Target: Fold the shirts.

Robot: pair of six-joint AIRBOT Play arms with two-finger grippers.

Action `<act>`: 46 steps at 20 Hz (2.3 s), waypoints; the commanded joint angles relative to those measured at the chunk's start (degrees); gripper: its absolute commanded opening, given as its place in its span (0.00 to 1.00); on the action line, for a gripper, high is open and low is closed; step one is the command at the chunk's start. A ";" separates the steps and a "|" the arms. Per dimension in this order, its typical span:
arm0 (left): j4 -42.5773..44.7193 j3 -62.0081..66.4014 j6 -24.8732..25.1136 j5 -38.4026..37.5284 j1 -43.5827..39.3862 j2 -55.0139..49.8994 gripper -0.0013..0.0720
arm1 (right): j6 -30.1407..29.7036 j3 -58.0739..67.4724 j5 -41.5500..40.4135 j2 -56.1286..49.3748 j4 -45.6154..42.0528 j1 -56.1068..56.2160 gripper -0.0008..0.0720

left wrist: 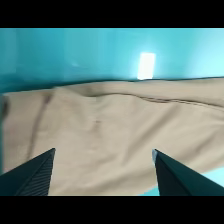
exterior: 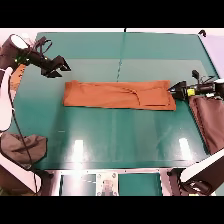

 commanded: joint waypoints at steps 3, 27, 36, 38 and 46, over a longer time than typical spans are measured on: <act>-3.43 0.09 0.46 -0.33 -1.99 -0.04 0.98 | 0.44 4.72 1.25 -3.56 -0.55 5.42 0.47; -8.15 0.42 -1.09 32.94 -42.84 -18.25 0.05 | 6.51 12.50 14.60 24.96 -2.89 11.28 0.03; -5.81 11.34 1.99 -0.76 -20.57 -5.88 0.05 | 13.88 12.50 12.24 24.96 -1.77 19.43 0.03; -5.22 11.10 2.01 -4.87 -14.08 -2.29 0.05 | 16.90 12.50 9.22 24.96 -1.81 26.10 0.03; -4.59 10.93 6.51 -12.83 0.59 0.07 0.05 | 24.50 12.48 -32.22 12.31 -2.67 58.80 0.31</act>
